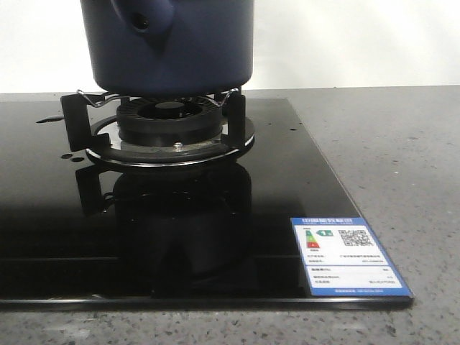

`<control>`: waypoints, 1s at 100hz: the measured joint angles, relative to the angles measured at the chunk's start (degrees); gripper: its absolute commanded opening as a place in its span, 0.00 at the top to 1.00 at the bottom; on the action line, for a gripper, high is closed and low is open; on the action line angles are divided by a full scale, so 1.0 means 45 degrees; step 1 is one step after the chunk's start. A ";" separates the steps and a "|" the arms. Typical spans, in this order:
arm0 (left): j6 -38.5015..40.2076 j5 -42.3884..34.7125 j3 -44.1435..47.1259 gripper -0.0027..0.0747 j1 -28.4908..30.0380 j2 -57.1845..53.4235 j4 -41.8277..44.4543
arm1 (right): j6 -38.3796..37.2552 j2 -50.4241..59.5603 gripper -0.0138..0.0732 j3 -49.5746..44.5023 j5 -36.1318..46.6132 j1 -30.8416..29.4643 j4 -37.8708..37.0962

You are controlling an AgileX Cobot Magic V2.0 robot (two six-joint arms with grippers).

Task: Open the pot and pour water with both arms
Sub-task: 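Tilt the bowl over the open pot with the right gripper to pour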

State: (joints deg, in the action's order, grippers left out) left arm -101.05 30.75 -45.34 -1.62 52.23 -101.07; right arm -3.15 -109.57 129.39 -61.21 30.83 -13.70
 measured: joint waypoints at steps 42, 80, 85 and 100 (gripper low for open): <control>0.0000 -0.0048 0.0000 0.63 -0.0346 0.0000 0.0000 | -0.0223 -0.0764 0.90 0.0000 0.0247 0.1110 -0.2918; 0.0000 -0.0431 0.0000 0.63 -0.0873 0.0000 -0.0004 | -0.0416 -0.0764 0.89 0.0000 0.0487 0.1876 -0.6190; 0.0000 -0.0512 0.0000 0.63 -0.0986 0.0000 -0.0004 | -0.0564 -0.0764 0.89 0.0000 0.0513 0.1974 -0.6663; 0.0000 -0.0754 0.0000 0.63 -0.1268 0.0000 -0.0026 | -0.0789 -0.0764 0.89 0.0000 0.0859 0.2187 -0.7894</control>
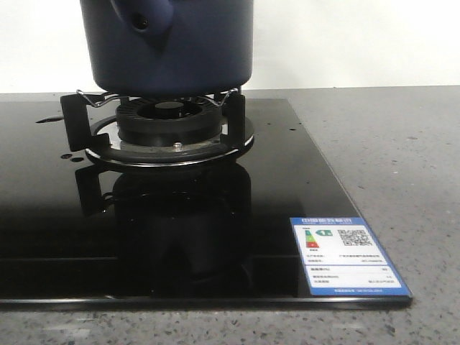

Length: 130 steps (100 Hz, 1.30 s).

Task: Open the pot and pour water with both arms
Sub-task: 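Tilt the bowl over the open pot with the right gripper to pour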

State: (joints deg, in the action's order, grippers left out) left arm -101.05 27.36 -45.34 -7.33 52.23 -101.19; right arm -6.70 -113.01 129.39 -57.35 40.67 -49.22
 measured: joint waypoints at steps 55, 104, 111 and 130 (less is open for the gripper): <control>-0.0723 -0.1297 0.0000 0.63 -0.1399 0.0000 -0.0174 | -0.0081 0.0000 0.89 0.0000 0.1548 0.0530 -0.3526; -0.1002 -0.1527 0.0000 0.63 -0.1768 0.0000 -0.0200 | -0.0104 0.0000 0.89 0.0000 0.2118 0.0561 -0.5041; -0.1002 -0.1573 0.0000 0.63 -0.1821 0.0000 -0.0200 | -0.0104 0.0000 0.89 0.0000 0.2288 0.0561 -0.5342; -0.1002 -0.1622 0.0000 0.63 -0.2002 0.0000 -0.0200 | -0.0104 0.0000 0.89 0.0000 0.2679 0.0561 -0.5801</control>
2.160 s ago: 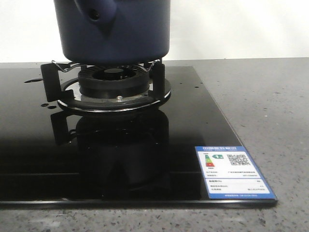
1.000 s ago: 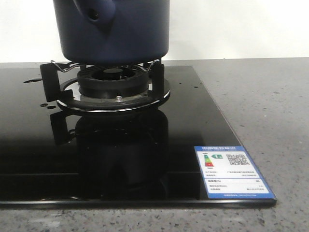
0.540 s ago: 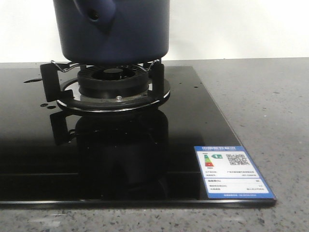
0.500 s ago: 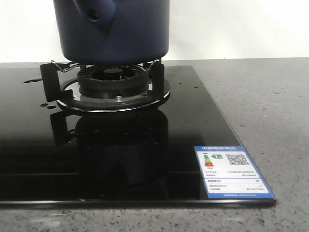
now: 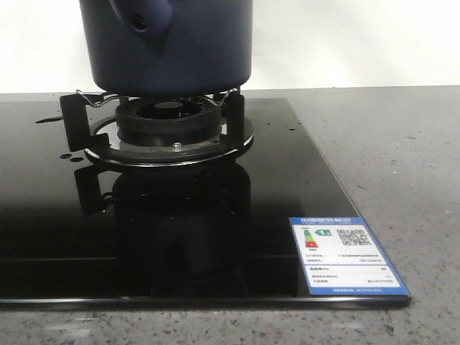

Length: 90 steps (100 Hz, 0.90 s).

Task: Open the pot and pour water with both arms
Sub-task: 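Tilt the bowl over the open pot with the right gripper to pour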

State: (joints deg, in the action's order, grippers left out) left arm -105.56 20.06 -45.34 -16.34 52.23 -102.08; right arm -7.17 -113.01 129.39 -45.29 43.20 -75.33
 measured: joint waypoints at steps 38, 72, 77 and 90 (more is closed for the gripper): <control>-0.0024 -0.0010 0.0000 0.63 0.0000 0.0000 0.0000 | -0.0091 0.0000 0.89 0.0000 0.0120 0.0000 0.0557; -0.0138 -0.0010 0.0000 0.63 0.0000 0.0000 0.0000 | -0.2755 0.0000 0.89 0.0000 -0.3280 -0.0090 0.4172; -0.0138 -0.0010 0.0000 0.63 0.0000 0.0000 0.0000 | -0.2854 0.0034 0.89 0.0000 -0.3502 -0.0262 0.5104; -0.0165 -0.0010 0.0000 0.63 0.0000 0.0000 -0.0003 | -0.3057 0.0481 0.89 0.0000 -0.3729 -0.1306 0.7964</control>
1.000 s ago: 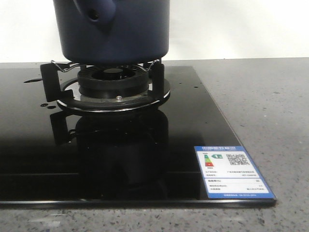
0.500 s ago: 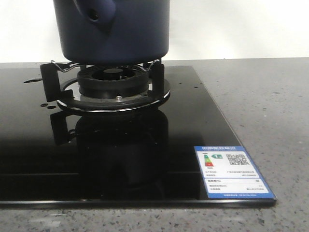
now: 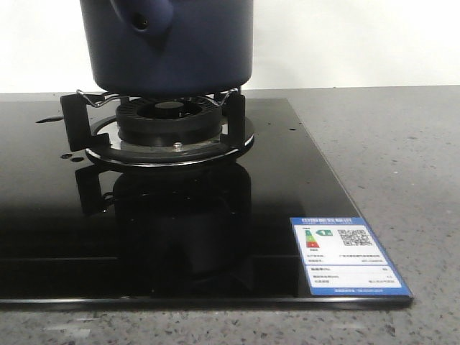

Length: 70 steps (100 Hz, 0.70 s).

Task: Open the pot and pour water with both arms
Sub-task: 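Tilt the bowl over the open pot with the right gripper to pour, then lower the bowl back onto the counter and open the right gripper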

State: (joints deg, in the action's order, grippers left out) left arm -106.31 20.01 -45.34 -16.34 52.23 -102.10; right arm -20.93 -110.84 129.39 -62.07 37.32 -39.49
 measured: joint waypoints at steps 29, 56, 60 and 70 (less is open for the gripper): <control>-0.0027 0.0000 0.0000 0.63 0.0000 0.0000 0.0000 | 0.0535 0.1580 0.89 0.0051 -0.1875 -0.4068 0.4206; -0.0027 0.0000 0.0000 0.63 -0.0161 0.0000 -0.0022 | 0.1356 0.1673 0.89 -0.1506 -0.2401 -0.7224 0.8115; -0.0051 0.0000 0.0000 0.63 -0.0255 0.0000 -0.0022 | 0.1377 0.1673 0.89 -0.2069 -0.2401 -0.7517 0.8549; -0.0071 0.0031 0.0000 0.63 -0.0445 0.0000 -0.0022 | 0.1377 0.1807 0.89 -0.3514 -0.2401 -0.7814 0.8970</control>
State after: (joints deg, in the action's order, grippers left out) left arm -106.63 20.15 -45.34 -18.34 52.23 -102.20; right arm -14.73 -102.71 113.58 -72.87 2.16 0.88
